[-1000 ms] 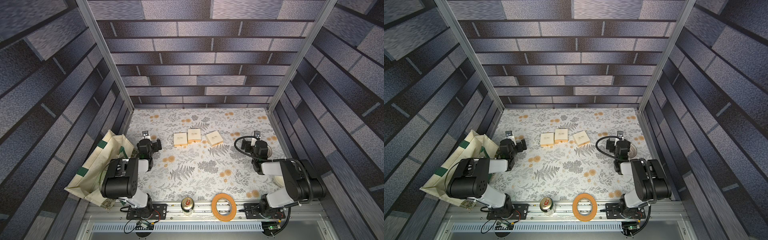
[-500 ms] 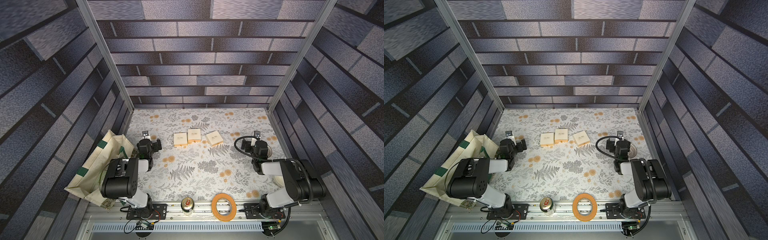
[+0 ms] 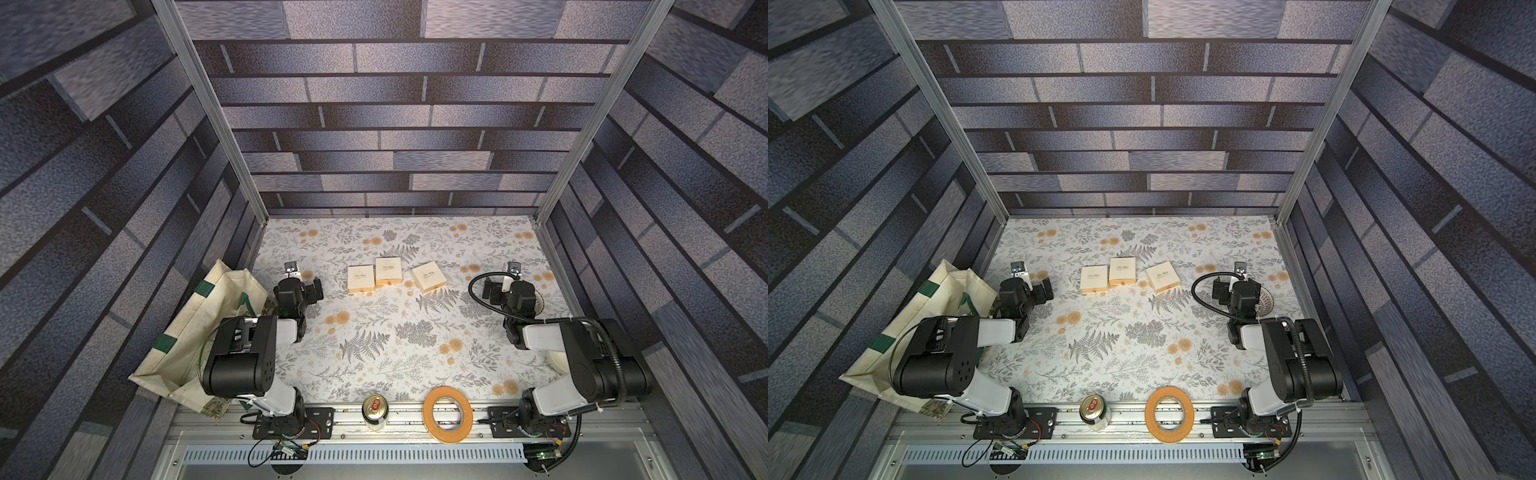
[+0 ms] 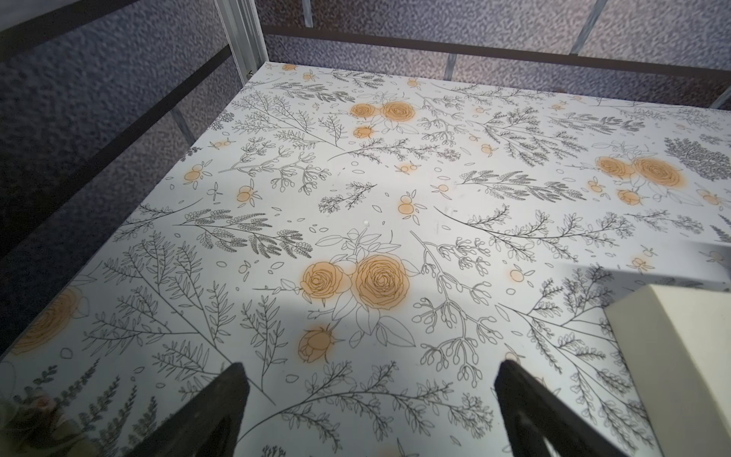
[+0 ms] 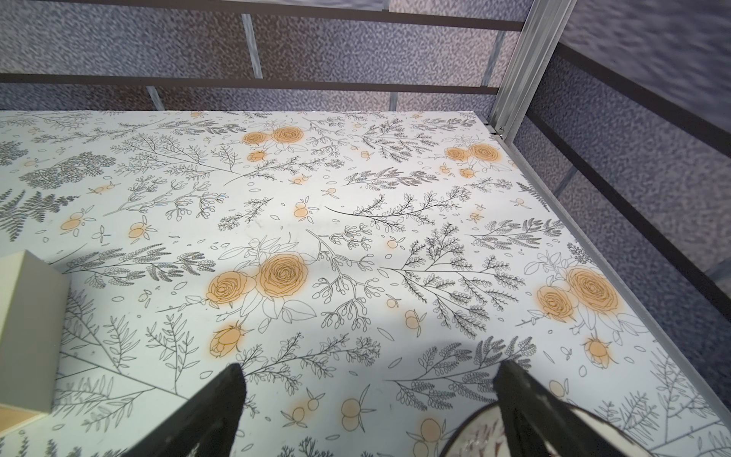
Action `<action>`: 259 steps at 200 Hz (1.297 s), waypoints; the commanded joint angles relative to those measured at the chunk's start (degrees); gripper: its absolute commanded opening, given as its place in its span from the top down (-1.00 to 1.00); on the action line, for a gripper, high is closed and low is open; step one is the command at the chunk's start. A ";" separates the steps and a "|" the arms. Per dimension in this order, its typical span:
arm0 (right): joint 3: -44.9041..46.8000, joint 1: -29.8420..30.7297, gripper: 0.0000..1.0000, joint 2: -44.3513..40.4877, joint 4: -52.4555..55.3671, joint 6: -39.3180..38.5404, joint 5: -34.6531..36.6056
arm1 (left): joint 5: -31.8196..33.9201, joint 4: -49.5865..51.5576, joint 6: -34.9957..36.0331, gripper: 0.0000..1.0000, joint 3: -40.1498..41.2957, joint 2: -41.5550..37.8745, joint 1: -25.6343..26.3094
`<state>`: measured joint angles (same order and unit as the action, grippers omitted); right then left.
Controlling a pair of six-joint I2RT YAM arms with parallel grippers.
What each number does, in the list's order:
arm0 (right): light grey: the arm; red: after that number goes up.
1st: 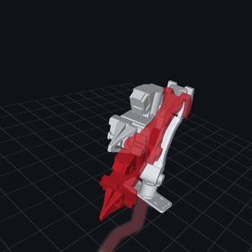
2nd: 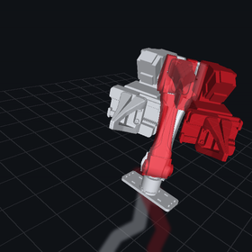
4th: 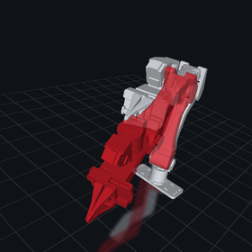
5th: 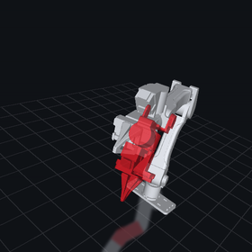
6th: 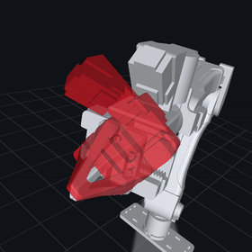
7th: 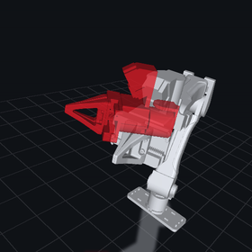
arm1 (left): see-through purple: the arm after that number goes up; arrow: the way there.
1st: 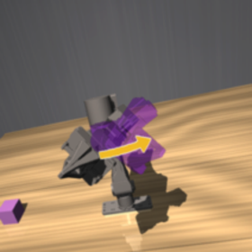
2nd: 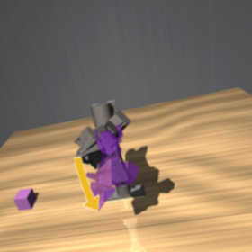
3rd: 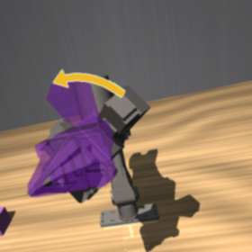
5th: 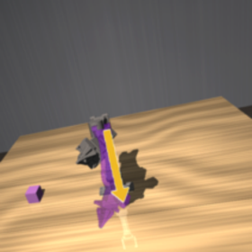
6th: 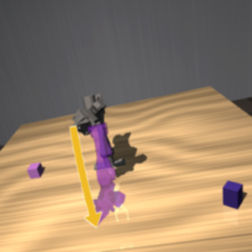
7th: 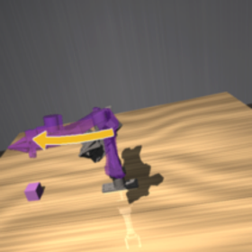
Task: Take out the earrings from the drawer-style jewelry box
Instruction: Move the jewelry box to the center of the board.
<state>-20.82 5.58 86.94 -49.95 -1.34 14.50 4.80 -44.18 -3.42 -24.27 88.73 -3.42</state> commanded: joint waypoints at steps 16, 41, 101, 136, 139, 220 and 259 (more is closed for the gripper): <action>-0.14 -0.30 -0.99 0.43 -0.57 0.66 -0.53 | 0.91 -1.08 -0.57 -0.99 -0.48 -0.49 0.28; 0.07 -0.32 -0.99 0.31 -0.80 0.68 -0.51 | 0.50 -0.80 -0.39 -0.99 -0.52 -0.77 0.30; -10.82 -0.33 -1.00 -13.48 29.10 1.76 -1.01 | -3.25 22.56 -1.34 -0.99 -11.34 -13.98 1.47; -20.57 -0.31 -1.00 -19.21 49.47 7.03 -16.11 | -8.76 32.05 -5.10 -0.99 -23.21 -11.15 1.53; -21.28 -0.36 -1.00 -19.39 50.62 7.73 -17.75 | -9.72 33.18 -5.10 -0.99 -24.60 -10.29 1.64; -28.19 5.87 -1.00 -18.57 63.82 18.25 -45.40 | -25.27 56.44 -3.84 -0.99 -54.87 15.73 8.40; -26.51 11.06 -1.00 -18.21 63.75 20.61 -53.43 | -30.64 52.24 -7.88 -0.99 -55.50 21.68 8.73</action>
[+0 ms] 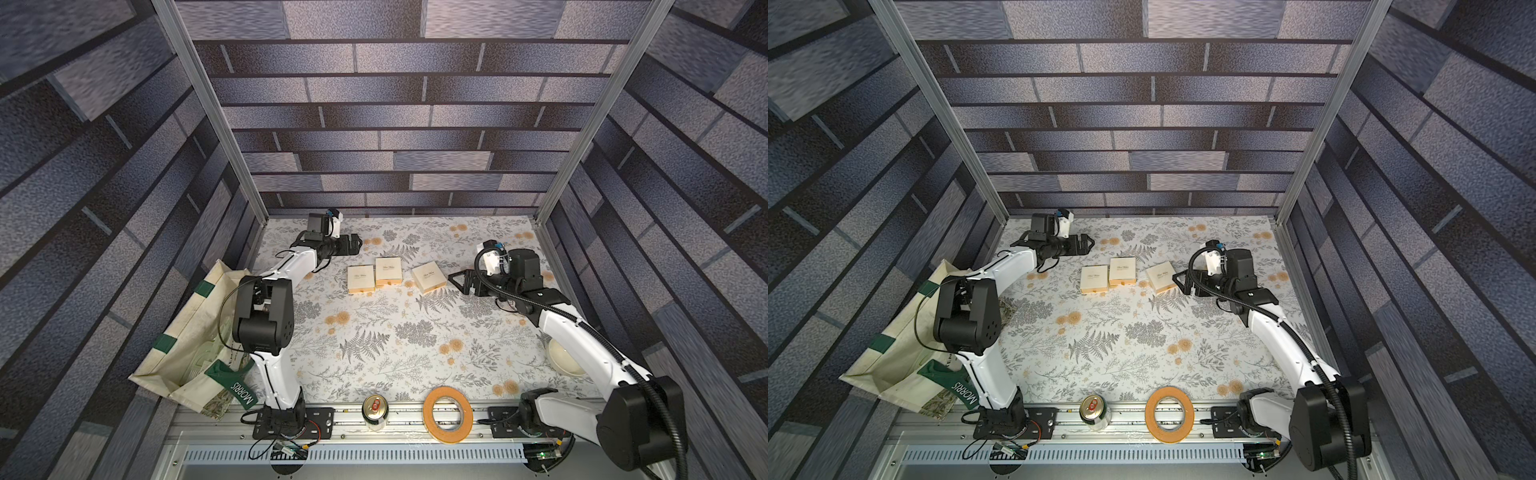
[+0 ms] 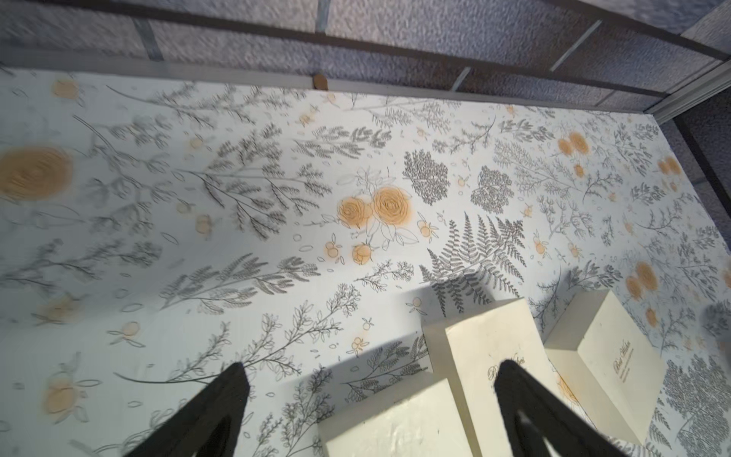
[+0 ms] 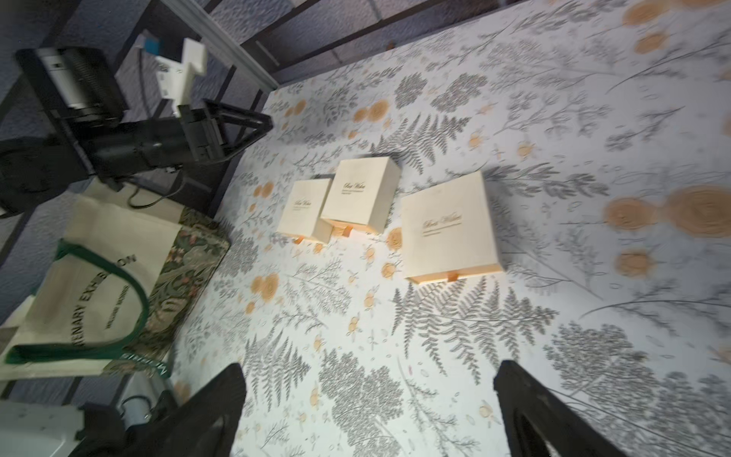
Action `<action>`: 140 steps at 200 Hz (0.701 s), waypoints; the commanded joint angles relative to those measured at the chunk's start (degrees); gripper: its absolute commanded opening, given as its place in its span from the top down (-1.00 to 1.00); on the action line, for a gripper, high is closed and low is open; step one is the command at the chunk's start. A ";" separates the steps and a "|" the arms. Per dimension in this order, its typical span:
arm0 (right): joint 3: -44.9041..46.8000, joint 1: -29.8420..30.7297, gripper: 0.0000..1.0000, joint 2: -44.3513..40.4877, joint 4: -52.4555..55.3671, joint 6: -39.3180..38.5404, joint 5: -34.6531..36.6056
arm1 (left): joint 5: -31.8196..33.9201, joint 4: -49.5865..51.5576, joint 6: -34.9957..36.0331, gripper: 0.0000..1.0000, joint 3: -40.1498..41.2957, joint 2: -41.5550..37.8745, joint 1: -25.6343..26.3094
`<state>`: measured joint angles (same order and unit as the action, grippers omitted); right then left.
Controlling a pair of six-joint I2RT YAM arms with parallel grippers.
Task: Take out the earrings from the drawer-style jewelry box
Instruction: Move the jewelry box to the center of the board.
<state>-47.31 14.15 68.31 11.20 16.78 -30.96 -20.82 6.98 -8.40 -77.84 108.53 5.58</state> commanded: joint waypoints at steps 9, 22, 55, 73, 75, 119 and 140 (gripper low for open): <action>0.58 3.94 -0.99 0.74 2.12 3.01 -8.82 | -5.57 0.86 -3.41 -0.99 -2.74 3.23 -0.31; 1.20 6.16 -0.99 1.48 1.90 3.27 -9.30 | -6.84 1.43 -3.93 -0.99 -4.41 5.51 -0.42; 1.61 10.28 -0.98 4.30 0.59 4.88 -8.47 | -9.33 3.79 -3.69 -0.99 -7.41 8.66 0.15; 1.96 11.26 -0.97 5.70 -1.14 6.02 -8.34 | -9.22 3.74 -3.55 -1.00 -7.06 9.20 0.39; 2.02 11.32 -0.97 5.80 -1.24 6.11 -8.26 | -9.35 3.74 -3.55 -1.00 -7.06 9.23 0.39; 1.39 11.84 -0.97 7.36 -0.98 5.89 -7.55 | -13.82 2.40 -4.25 -1.00 -6.17 10.18 0.81; 1.11 11.86 -0.97 7.62 -0.48 5.57 -7.44 | -15.60 3.15 -3.96 -1.00 -6.84 11.69 1.24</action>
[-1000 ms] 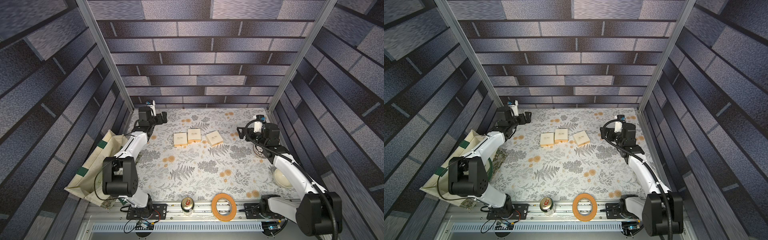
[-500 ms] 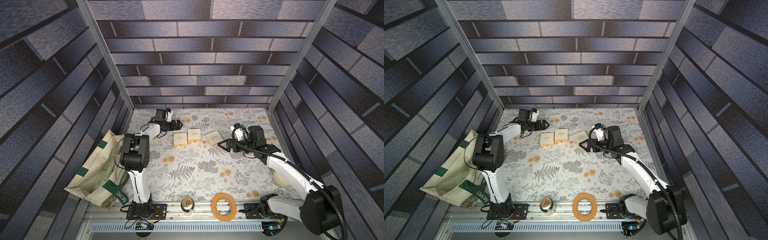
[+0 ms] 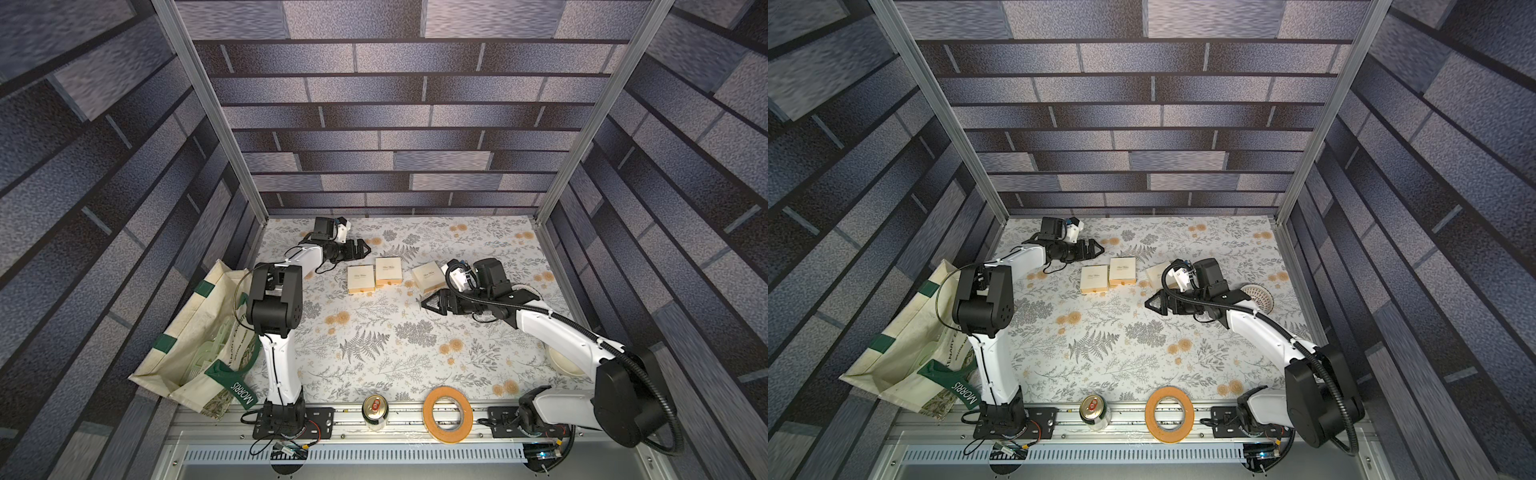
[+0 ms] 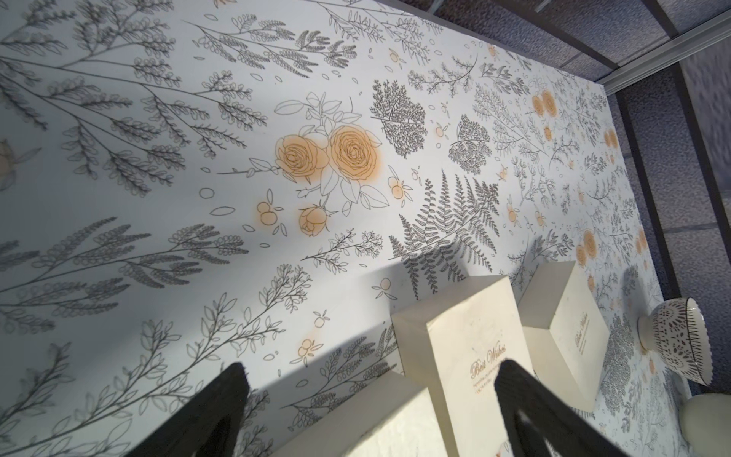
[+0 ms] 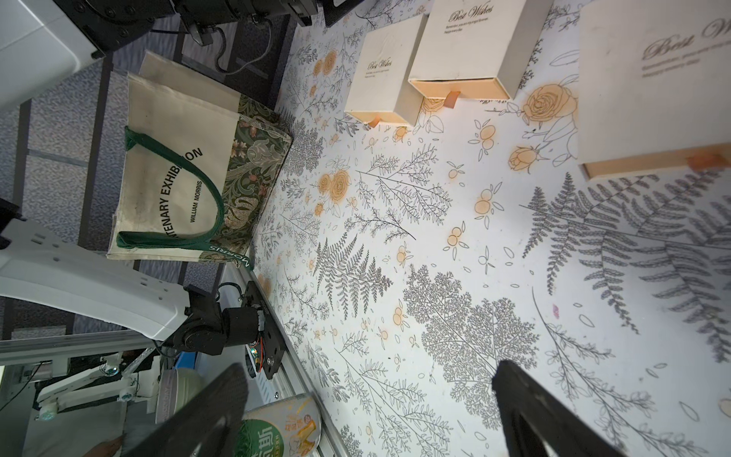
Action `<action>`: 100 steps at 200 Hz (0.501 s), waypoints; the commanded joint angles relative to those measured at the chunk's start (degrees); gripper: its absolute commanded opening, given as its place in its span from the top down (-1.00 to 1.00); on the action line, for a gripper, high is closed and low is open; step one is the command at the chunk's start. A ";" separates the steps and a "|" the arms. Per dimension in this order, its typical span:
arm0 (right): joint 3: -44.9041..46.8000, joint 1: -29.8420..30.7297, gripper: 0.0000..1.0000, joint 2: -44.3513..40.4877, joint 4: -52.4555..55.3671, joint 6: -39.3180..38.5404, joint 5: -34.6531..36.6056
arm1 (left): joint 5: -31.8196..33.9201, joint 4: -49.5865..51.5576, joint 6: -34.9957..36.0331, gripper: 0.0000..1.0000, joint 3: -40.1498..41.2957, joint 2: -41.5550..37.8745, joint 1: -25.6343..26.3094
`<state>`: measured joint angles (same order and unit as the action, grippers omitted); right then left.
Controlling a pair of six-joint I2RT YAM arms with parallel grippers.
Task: Take out the earrings from the drawer-style jewelry box
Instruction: Move the jewelry box to the center of the board.
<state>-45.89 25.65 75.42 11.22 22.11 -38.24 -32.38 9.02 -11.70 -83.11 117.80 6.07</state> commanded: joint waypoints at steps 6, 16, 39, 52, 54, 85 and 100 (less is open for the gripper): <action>-0.35 0.35 -0.97 0.65 -0.35 0.14 -0.17 | -4.61 1.69 -0.39 -1.00 -2.15 3.11 0.84; -0.34 0.41 -0.96 0.78 -0.08 0.04 -0.27 | -5.51 2.69 -0.38 -1.00 -2.87 4.10 0.84; -0.26 0.59 -0.97 1.13 0.26 -0.05 -0.59 | -7.58 2.14 -1.35 -1.00 -2.58 5.16 0.81; -0.19 0.69 -0.95 1.39 0.04 -0.02 -0.52 | -8.00 1.14 -2.07 -1.00 -1.67 5.16 0.95; -0.17 0.71 -0.96 1.44 0.01 -0.04 -0.48 | -7.95 1.10 -2.15 -1.00 -1.54 5.16 0.96; -0.14 0.79 -0.96 2.05 -0.52 0.07 -0.52 | -8.05 -0.29 -2.70 -1.00 1.90 3.06 1.05; -0.13 0.75 -0.95 2.43 -0.58 -0.15 -0.85 | -7.29 -1.17 -3.05 -1.00 4.49 1.38 1.10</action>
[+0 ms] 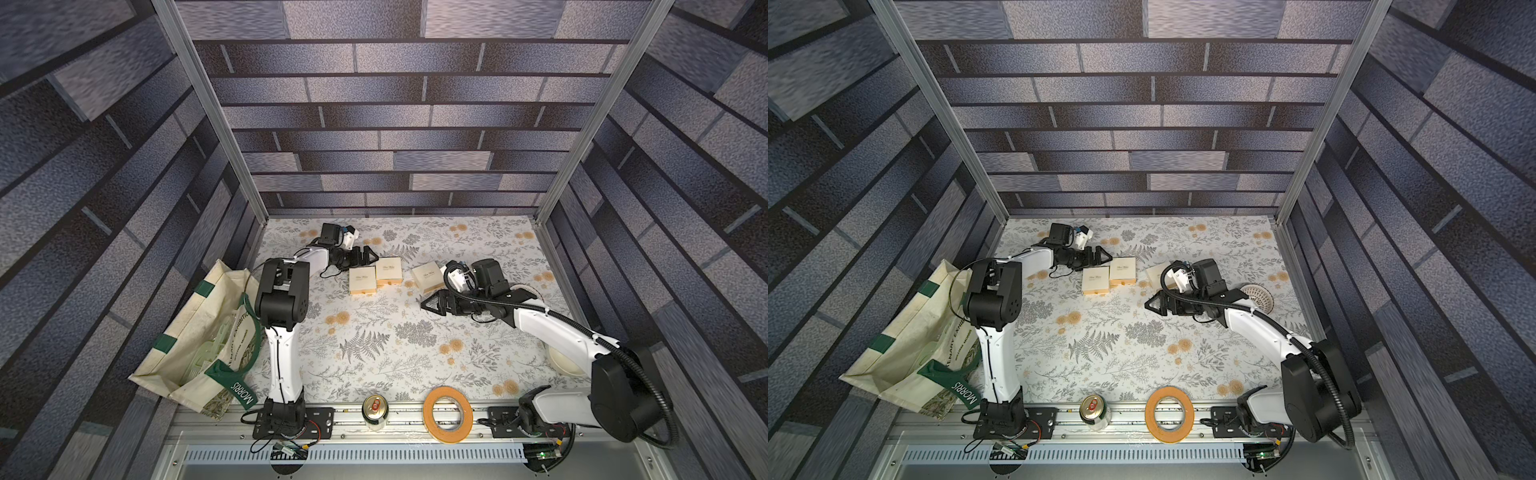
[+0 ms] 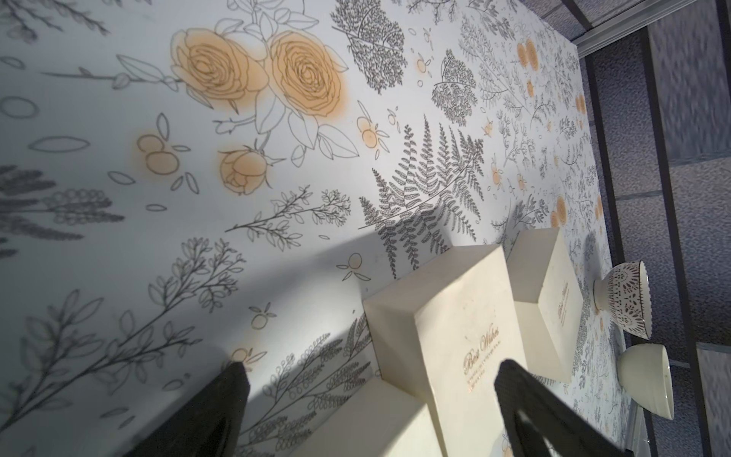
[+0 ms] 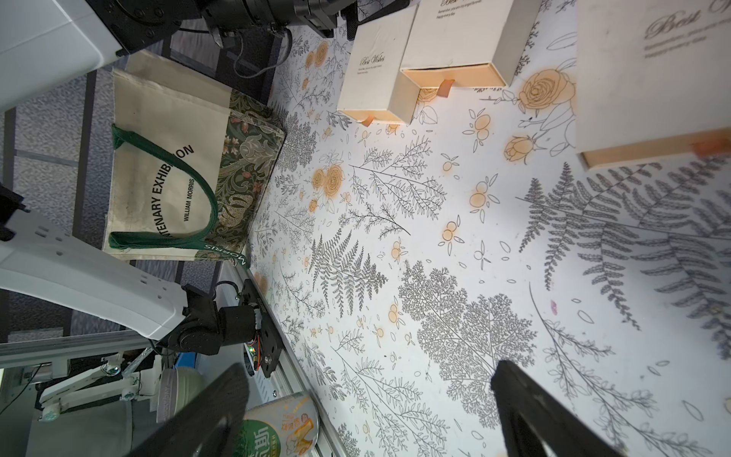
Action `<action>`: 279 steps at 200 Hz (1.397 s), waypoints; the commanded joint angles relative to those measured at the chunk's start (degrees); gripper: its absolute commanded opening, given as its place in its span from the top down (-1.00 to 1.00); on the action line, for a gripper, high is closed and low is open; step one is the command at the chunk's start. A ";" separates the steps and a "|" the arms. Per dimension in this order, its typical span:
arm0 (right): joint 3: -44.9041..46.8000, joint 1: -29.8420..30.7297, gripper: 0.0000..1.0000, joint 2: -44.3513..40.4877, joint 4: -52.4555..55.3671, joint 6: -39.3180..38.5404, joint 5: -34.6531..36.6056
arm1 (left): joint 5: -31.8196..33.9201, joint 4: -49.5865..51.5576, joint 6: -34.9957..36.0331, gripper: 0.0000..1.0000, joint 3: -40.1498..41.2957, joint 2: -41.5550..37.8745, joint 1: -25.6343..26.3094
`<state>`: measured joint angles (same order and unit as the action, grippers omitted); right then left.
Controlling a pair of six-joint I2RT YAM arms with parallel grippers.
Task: Take out the earrings from the drawer-style jewelry box
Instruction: Move the jewelry box to the center of the board.
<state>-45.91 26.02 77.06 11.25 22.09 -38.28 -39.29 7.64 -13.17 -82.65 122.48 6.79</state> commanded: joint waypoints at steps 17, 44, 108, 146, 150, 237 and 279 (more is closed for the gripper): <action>-0.26 0.50 -0.95 1.46 -0.52 -0.26 -0.87 | -0.04 0.18 -2.33 -1.00 6.20 -4.83 0.37; -0.24 0.46 -0.95 2.52 -0.94 0.14 -0.83 | -0.36 -4.52 -4.33 -1.00 12.01 -8.09 1.00; -1.37 0.67 -0.89 5.89 -2.46 1.63 0.01 | 4.22 -5.50 -6.95 -1.00 21.79 -15.08 7.72; -2.25 0.89 -0.86 7.74 -2.34 1.84 0.25 | 12.58 -4.37 -9.84 -1.00 28.00 -19.56 14.22; -2.35 0.85 -0.85 8.03 -2.37 1.89 0.27 | 13.09 -4.53 -10.23 -1.00 28.72 -19.99 14.81; -3.65 1.23 -0.77 11.79 -3.57 3.52 0.55 | 13.63 -7.24 -16.91 -0.93 35.45 -23.94 18.64; -4.19 1.37 -0.75 13.43 -3.79 4.32 0.93 | 11.80 -11.00 -20.11 -0.88 38.66 -25.53 19.10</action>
<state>-48.60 26.89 89.43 8.62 25.39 -37.78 -26.02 -5.78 -29.74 -46.72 96.95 25.41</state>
